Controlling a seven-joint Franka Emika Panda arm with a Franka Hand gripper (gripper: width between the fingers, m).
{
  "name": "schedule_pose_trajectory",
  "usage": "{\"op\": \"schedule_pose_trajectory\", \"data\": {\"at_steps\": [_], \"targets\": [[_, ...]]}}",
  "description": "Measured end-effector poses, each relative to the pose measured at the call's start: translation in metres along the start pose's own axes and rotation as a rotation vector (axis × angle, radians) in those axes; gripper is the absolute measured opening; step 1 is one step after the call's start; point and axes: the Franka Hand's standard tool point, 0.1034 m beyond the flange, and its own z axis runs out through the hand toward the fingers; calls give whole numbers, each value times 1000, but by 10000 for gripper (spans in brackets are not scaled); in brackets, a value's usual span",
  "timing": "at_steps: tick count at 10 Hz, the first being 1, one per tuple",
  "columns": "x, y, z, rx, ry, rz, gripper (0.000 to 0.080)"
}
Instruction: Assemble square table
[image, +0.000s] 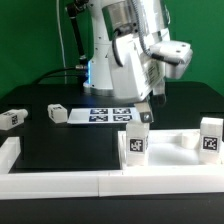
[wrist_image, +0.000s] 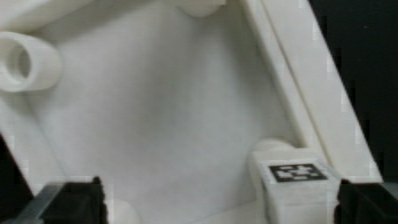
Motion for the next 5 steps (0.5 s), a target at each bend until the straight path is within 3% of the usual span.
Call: {"op": "schedule_pose_trajectory", "data": {"at_steps": [1, 5], "targets": [[-5, 10, -1, -23, -1, -4, 648], [-5, 10, 2, -23, 2, -10, 648]]}}
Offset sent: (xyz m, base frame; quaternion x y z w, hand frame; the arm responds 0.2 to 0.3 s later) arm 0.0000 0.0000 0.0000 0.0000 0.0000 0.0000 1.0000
